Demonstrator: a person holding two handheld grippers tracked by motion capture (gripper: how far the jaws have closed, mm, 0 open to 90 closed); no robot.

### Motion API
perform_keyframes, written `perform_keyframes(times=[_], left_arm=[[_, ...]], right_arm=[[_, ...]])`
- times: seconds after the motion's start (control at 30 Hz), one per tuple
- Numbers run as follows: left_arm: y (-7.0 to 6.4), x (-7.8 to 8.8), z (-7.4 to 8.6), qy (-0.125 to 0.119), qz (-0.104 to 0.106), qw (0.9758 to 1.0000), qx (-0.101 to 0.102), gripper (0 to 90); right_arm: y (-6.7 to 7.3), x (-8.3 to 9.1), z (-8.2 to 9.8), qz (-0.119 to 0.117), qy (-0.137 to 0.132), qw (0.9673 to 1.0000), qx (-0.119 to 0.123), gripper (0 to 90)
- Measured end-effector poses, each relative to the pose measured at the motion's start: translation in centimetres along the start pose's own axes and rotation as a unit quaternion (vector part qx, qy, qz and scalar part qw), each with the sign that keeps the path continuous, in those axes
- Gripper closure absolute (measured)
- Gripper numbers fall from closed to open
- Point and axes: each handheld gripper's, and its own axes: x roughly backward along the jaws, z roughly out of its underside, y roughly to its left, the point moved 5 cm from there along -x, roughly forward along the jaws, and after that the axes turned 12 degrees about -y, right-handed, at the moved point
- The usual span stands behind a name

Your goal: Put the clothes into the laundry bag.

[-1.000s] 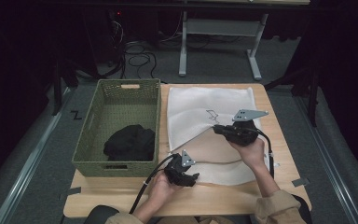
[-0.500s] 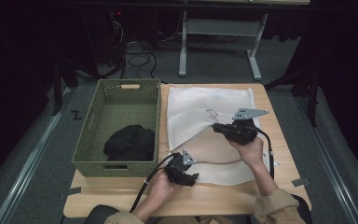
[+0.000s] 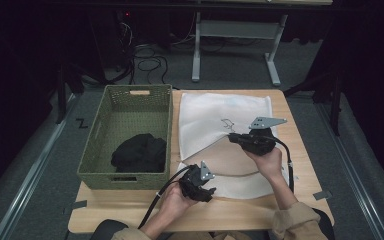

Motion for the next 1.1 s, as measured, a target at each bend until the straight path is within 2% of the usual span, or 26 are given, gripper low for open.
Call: perform_keyframes(times=[0.07, 0.2, 0.3, 0.5, 0.6, 0.8, 1.0, 1.1], left_arm=[[-0.1, 0.7, -0.5, -0.012, -0.001, 0.9999, -0.002, 37.4], [0.1, 2.0, -1.6, -0.03, 0.002, 0.9995, 0.007, 38.1], [0.3, 2.9, -2.3, -0.042, -0.001, 0.9991, 0.009, 38.0], [0.8, 4.4, -3.5, -0.05, -0.007, 0.9986, 0.011, 37.8], [1.3, 5.2, -3.9, -0.06, -0.012, 0.9979, 0.02, 37.8], [2.2, 6.2, -4.2, -0.069, -0.02, 0.9968, 0.034, 37.7], [3.1, 7.3, -4.6, -0.067, -0.026, 0.9968, 0.034, 37.4], [4.1, 8.5, -4.9, -0.071, -0.027, 0.9959, 0.048, 37.3]], right_arm=[[0.0, 0.0, 0.0, -0.002, -0.001, 1.0, 0.0, 88.0], [-0.1, -0.1, 0.1, -0.003, 0.001, 1.0, -0.005, 88.0], [0.0, -0.1, 0.2, 0.003, 0.004, 1.0, 0.001, 88.1], [0.1, -0.2, 0.3, 0.009, 0.01, 0.9999, 0.004, 88.1], [0.1, -0.4, 0.5, 0.006, 0.012, 0.9999, 0.006, 88.0], [0.1, -0.6, 0.7, 0.005, 0.013, 0.9999, -0.002, 88.0], [0.0, -0.5, 0.7, 0.004, 0.006, 0.9999, -0.007, 88.1], [-0.1, -0.5, 0.7, 0.001, 0.003, 0.9998, -0.017, 88.0]])
